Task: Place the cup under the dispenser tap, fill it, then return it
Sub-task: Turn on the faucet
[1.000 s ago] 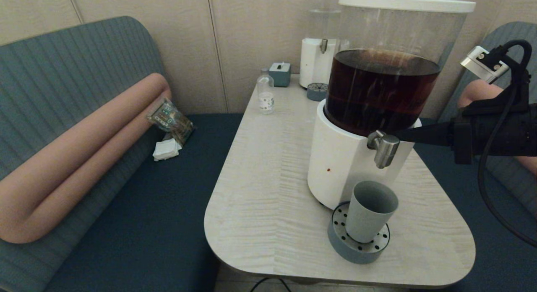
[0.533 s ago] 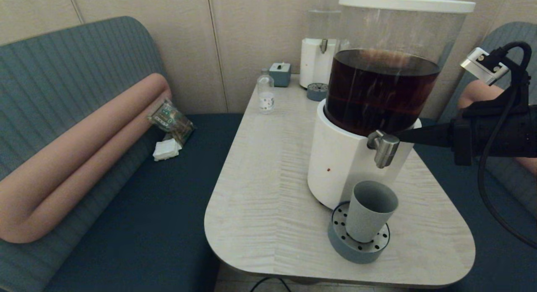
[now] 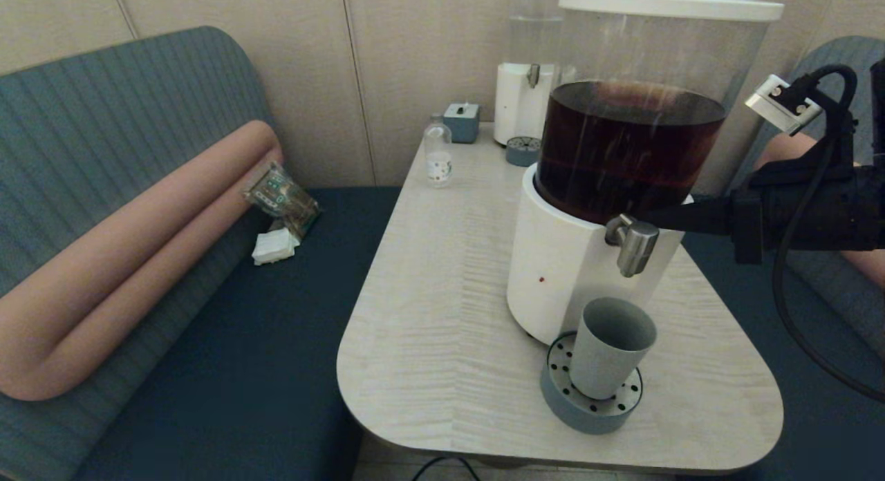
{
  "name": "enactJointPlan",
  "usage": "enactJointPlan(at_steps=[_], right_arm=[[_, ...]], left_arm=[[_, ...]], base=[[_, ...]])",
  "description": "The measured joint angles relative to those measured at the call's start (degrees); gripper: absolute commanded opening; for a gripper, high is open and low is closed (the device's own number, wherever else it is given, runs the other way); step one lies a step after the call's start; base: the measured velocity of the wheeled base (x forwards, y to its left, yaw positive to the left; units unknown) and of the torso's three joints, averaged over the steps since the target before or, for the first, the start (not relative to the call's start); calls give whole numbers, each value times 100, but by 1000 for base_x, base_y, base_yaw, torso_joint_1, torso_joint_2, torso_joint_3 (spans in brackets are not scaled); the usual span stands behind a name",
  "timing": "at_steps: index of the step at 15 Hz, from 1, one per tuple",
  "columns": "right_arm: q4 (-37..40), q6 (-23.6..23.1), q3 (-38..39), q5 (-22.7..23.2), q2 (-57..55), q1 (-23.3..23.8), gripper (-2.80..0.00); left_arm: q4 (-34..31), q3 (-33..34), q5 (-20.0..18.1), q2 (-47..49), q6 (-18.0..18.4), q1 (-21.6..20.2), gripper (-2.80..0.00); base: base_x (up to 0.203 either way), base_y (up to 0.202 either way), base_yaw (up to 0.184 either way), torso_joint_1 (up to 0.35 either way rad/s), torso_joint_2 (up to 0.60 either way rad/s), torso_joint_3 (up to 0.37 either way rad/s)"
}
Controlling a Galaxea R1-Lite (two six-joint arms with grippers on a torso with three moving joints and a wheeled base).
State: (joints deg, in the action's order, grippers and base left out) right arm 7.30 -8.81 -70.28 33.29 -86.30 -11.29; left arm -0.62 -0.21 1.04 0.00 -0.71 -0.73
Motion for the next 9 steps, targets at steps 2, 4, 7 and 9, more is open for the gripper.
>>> enactJointPlan(at_steps=[2, 4, 7, 9], right_arm=[[5, -33, -23, -1, -49, -27, -280], [-13, -35, -48, 13, -85, -50, -280], [-74, -37, -108, 57, -147, -76, -280], [-83, -35, -168, 148, -194, -102, -280]], left_arm=[[0, 1, -2, 0, 2, -1, -280], [0, 0, 0, 0, 0, 0, -280], [0, 0, -2, 0, 2, -4, -280], [0, 2, -2, 0, -2, -1, -280]], base=[[0, 0, 0, 0, 0, 0], [0, 0, 0, 0, 0, 0], [0, 0, 0, 0, 0, 0], [0, 0, 0, 0, 0, 0]])
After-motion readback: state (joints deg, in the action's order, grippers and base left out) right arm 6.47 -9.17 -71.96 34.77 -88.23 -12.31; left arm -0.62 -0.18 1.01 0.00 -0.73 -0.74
